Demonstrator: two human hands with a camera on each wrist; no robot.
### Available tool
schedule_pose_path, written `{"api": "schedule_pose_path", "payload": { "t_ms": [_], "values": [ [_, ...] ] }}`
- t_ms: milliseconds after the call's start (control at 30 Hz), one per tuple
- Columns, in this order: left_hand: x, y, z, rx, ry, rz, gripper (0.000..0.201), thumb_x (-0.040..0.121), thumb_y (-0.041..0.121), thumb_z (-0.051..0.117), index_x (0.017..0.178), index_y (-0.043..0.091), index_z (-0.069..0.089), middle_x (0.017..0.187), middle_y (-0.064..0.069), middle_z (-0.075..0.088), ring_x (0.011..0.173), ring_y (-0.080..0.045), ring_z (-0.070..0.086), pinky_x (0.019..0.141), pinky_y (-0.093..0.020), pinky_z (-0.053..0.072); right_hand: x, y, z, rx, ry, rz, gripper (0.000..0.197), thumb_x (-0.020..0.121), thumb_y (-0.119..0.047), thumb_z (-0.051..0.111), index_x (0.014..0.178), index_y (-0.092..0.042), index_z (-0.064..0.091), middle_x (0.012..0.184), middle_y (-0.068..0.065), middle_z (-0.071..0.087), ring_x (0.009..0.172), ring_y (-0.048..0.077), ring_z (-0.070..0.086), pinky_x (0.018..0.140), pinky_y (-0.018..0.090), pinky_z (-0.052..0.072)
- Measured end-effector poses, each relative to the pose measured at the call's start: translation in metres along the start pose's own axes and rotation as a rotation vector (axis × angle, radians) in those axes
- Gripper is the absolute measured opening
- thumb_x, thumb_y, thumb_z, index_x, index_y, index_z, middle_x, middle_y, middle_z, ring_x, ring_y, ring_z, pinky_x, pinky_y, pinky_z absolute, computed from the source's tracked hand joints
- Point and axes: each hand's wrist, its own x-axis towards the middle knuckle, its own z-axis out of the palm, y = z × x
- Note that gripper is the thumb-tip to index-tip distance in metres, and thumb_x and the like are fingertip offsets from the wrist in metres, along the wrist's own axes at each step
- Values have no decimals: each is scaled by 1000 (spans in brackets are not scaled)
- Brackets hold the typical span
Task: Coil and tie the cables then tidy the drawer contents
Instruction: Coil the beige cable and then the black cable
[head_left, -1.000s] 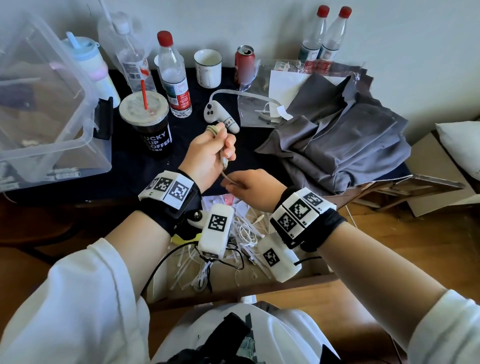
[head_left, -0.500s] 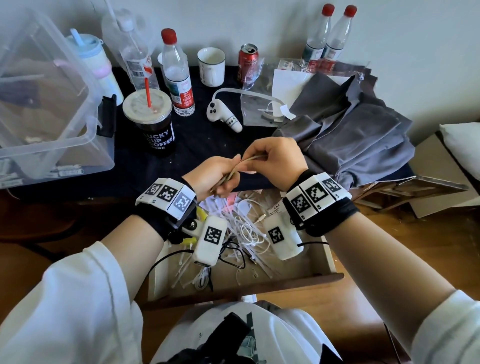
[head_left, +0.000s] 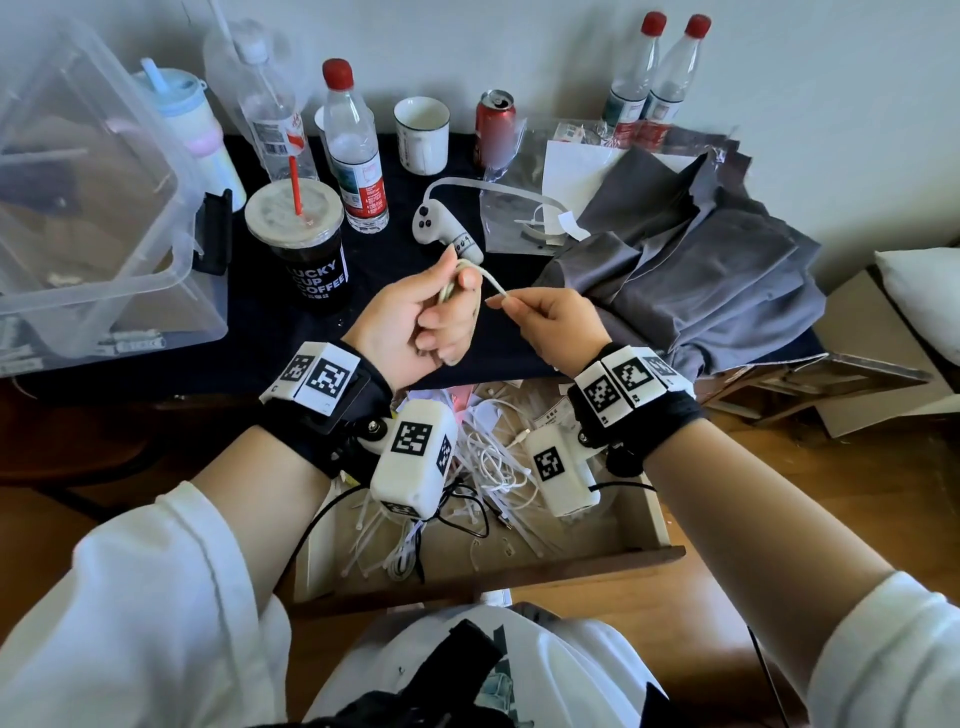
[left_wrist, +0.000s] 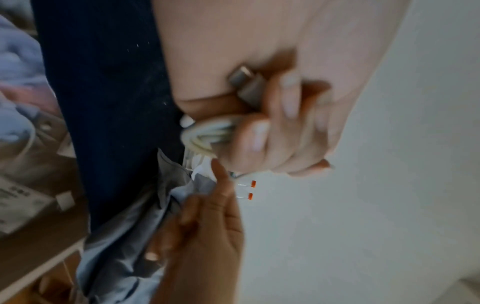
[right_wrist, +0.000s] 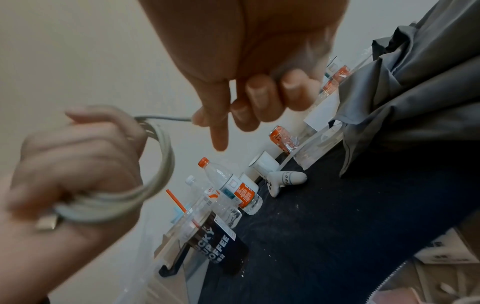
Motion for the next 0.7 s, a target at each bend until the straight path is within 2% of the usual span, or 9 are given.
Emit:
{"api": "schedule_pose_path", "payload": {
  "t_ms": [67, 133, 167, 233, 367, 433, 500, 633, 700],
  "values": [
    [2, 0, 2, -71, 0, 37, 34, 100, 34, 22, 83, 15, 43, 44, 9, 38, 34, -3, 33, 44, -16, 35, -2, 0, 6, -1, -52, 31, 28, 98, -25, 46, 117, -16, 65, 37, -27, 46, 43, -9, 48, 50, 11, 31],
    [4, 0, 6, -119, 30, 84, 26, 98, 33, 30, 86, 15, 44, 48, 10, 40, 38, -3, 36, 48, -16, 36, -4, -4, 11, -55, -113, 34, 28, 99, -24, 44, 119, -22, 63, 40, -15, 48, 45, 1, 48, 55, 14, 33],
    [6, 0, 9, -138, 61, 109, 22, 95, 31, 33, 87, 15, 45, 50, 10, 42, 40, -3, 38, 49, -16, 38, -5, -6, 14, -89, -151, 28, 26, 99, -23, 43, 112, -27, 65, 45, -11, 45, 47, 5, 45, 59, 20, 36],
    [10, 1, 14, -156, 159, 156, 16, 89, 27, 37, 90, 14, 47, 51, 10, 46, 44, -3, 44, 53, -16, 42, -6, -10, 18, -174, -225, -1, 27, 98, -21, 42, 83, -37, 58, 56, -8, 42, 56, 12, 45, 66, 29, 41],
    [14, -2, 12, -54, 337, 251, 24, 101, 10, 30, 112, 4, 51, 60, 7, 61, 59, -6, 61, 67, -19, 53, -10, -23, 21, -374, -337, -43, 34, 96, -18, 44, 65, -30, 35, 63, -7, 38, 72, 22, 46, 70, 33, 40],
    [12, -4, 9, 43, 357, 244, 28, 102, 7, 29, 125, 1, 44, 66, 6, 67, 68, -8, 67, 73, -21, 54, -11, -29, 19, -437, -368, -68, 26, 96, -20, 43, 72, -30, 46, 68, -5, 43, 76, 21, 45, 69, 31, 37],
    [12, -5, 7, 122, 367, 222, 33, 102, 6, 30, 133, -2, 38, 71, 5, 70, 75, -11, 70, 75, -21, 54, -12, -33, 16, -501, -385, -90, 17, 96, -23, 44, 96, -18, 61, 77, -1, 50, 78, 20, 48, 70, 31, 41],
    [9, -9, 1, 193, 392, 150, 41, 101, 8, 33, 141, -2, 28, 80, -1, 73, 79, -12, 70, 76, -22, 55, -16, -34, 13, -559, -316, -137, 19, 93, -26, 47, 79, -19, 58, 70, -1, 48, 74, 23, 51, 65, 30, 42],
    [7, -12, 0, 225, 392, 68, 46, 102, 11, 34, 144, -1, 22, 88, -4, 70, 75, -9, 69, 69, -20, 54, -17, -36, 11, -564, -285, -182, 17, 90, -27, 50, 87, -19, 65, 81, 2, 58, 76, 24, 54, 68, 30, 45]
  ]
}}
